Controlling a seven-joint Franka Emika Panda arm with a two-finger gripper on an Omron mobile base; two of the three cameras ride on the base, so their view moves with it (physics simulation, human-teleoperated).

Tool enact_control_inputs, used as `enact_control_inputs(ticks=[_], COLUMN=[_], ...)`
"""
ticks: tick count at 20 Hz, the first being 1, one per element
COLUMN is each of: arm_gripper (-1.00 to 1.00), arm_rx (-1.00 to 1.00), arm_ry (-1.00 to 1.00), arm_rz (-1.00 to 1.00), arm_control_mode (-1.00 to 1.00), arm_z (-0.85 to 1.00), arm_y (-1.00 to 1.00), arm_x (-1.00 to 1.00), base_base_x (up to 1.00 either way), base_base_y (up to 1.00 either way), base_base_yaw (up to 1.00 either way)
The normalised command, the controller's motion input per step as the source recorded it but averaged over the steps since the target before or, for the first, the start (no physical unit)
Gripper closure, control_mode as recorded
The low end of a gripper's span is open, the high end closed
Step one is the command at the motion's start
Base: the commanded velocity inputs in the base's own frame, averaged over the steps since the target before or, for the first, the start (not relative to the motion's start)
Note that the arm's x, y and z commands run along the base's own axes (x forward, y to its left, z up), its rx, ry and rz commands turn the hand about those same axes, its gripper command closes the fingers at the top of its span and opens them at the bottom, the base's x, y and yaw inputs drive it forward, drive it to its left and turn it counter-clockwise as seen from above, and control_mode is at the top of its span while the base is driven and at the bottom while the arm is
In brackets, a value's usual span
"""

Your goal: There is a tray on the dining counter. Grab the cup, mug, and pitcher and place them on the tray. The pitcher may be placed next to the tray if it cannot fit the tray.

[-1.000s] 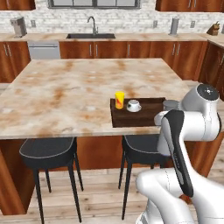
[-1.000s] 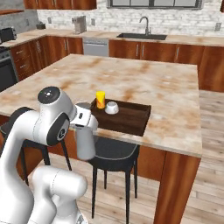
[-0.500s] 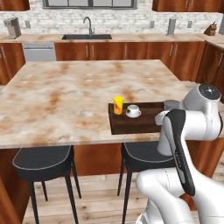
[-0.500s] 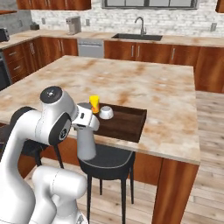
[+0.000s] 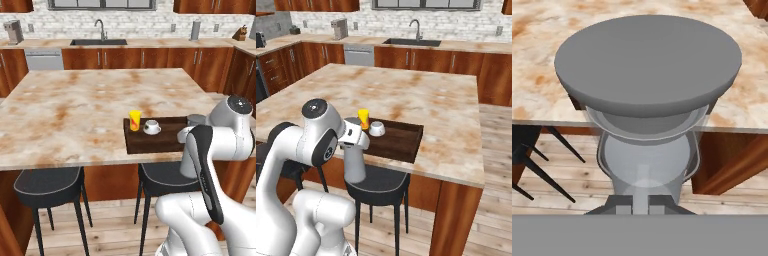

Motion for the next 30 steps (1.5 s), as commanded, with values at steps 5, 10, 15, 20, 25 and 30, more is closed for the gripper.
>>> enact_control_inputs(ticks=[5,10,15,20,25,30], arm_gripper=[1.00,1.00,1.00,1.00,1.00,1.00], arm_rx=[0.00,0.00,0.00,0.04,0.06,0.01], arm_ry=[0.00,0.00,0.00,-0.02,0.00,0.00], arm_rz=[0.00,0.00,-0.05,-0.02,0.00,0.00], arm_control_mode=[1.00,-1.00,-1.00,-1.00,-1.00,-1.00], arm_z=[0.00,0.18,0.86,0.82,0.28,0.00], arm_y=[0.00,0.00,0.00,0.05,-0.22,-0.34], arm_x=[0.00,0.00,0.00,0.10,0.44,0.53], base_base_x=[0.00,0.00,0.00,0.00,0.00,0.00], base_base_y=[0.00,0.00,0.00,0.00,0.00,0.00], base_base_yaw=[0.00,0.00,0.00,0.00,0.00,0.00])
